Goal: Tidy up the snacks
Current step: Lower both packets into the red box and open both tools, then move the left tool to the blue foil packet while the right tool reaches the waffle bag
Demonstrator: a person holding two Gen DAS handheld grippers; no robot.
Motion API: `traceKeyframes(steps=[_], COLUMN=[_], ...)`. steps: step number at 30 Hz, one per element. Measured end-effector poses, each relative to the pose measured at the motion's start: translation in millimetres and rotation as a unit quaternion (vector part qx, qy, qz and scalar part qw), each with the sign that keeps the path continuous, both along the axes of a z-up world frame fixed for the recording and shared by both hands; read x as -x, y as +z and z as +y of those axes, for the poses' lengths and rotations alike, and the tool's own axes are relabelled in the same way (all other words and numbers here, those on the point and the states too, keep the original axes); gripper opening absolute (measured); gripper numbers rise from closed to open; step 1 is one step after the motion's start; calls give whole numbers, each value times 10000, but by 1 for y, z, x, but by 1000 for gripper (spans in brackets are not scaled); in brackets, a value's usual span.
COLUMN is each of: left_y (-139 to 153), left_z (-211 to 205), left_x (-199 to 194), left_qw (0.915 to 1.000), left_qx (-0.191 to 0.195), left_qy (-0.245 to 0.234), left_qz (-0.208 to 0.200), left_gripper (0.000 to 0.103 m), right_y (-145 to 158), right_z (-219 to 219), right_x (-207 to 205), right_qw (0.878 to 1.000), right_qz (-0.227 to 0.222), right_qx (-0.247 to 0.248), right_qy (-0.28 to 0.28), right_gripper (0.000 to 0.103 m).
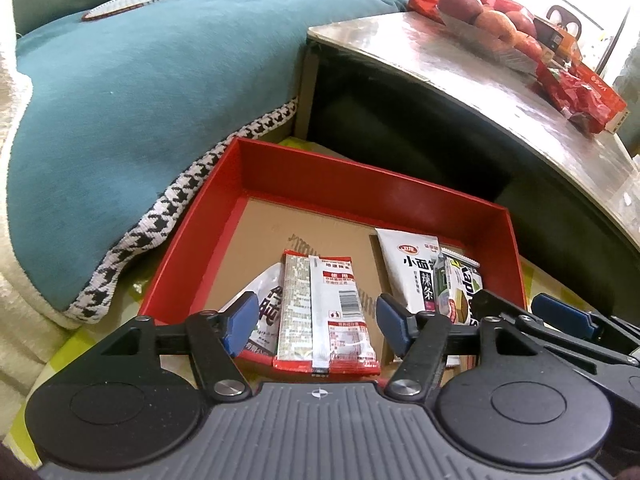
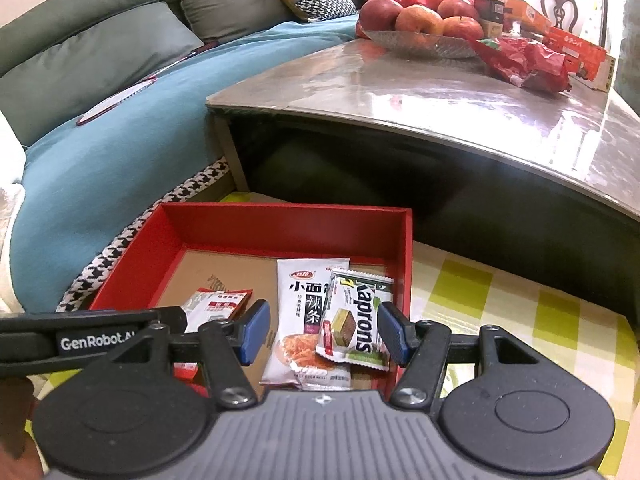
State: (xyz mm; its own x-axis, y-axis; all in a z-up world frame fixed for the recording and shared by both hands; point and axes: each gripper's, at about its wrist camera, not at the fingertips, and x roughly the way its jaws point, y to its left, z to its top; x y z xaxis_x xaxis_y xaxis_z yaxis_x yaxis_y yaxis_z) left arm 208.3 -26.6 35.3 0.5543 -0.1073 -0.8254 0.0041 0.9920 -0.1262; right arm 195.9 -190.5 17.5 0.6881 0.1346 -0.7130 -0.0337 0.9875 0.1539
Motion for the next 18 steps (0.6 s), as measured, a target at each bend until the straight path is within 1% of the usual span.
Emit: traceKeyframes(steps=[4,18], left_y=[1,5], left_z=[3,6], left_x=[8,33], left_qw=[10000,9999], left_qx=[12,4], left_qy=[-8,-100], left_qz=[-4,-9], left_gripper=[74,76], right_y=[1,3], right_z=[0,2], right_x=[9,35], right_qw=[10000,9999], right_qz=[35,91], right_qx=[-29,-20], right_qy=[24,117], right_gripper=[62,62])
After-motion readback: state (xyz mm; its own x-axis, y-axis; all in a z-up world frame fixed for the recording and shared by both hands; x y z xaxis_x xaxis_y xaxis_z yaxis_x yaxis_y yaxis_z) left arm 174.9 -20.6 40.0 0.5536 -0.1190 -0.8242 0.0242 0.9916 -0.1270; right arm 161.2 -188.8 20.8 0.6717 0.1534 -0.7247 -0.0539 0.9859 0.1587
